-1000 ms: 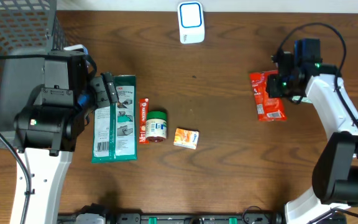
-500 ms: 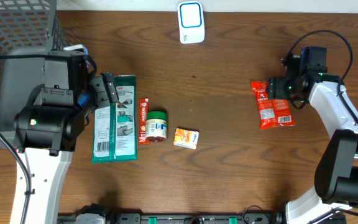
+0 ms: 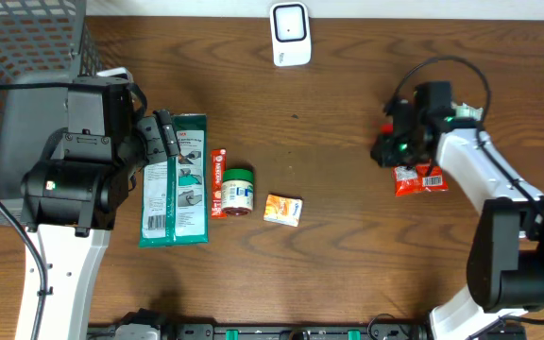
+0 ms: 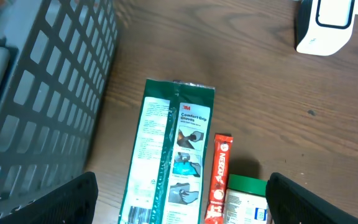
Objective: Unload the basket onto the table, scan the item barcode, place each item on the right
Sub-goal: 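Open the right gripper, release the bag and swing left, then move the right gripper over the small orange box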
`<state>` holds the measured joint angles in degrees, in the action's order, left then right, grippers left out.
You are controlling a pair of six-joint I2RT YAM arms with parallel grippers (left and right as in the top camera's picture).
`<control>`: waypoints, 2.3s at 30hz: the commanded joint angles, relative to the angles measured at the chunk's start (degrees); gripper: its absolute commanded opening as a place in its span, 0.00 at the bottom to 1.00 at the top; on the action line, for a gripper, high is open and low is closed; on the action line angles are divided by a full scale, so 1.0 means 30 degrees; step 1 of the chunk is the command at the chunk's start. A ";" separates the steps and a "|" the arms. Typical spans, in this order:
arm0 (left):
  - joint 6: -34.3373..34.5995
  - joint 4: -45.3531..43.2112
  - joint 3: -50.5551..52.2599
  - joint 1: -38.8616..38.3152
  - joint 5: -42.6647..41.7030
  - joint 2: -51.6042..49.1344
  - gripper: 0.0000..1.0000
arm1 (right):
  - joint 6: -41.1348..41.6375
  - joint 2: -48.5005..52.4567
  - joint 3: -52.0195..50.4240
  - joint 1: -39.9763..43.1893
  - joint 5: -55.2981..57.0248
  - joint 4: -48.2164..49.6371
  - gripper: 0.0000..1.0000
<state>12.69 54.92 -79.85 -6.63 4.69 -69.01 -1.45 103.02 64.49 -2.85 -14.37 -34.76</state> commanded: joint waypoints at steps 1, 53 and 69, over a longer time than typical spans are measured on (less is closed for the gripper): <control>0.0175 -0.0022 -0.0080 0.0044 0.0168 -0.0073 0.86 | 0.0124 -0.0233 -0.1588 -0.0408 0.3752 0.1005 0.31; 0.0175 -0.0022 -0.0080 0.0044 0.0168 -0.0073 0.87 | -0.5603 -0.1625 -0.0386 -1.1759 0.1115 0.1056 0.63; 0.0175 -0.0022 -0.0080 0.0044 0.0168 -0.0073 0.87 | -0.3672 -0.1574 -0.0532 -1.5817 0.6819 0.0809 0.37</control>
<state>12.69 54.92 -79.85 -6.63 4.69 -69.01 -14.90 99.07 62.74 -48.73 1.56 -32.29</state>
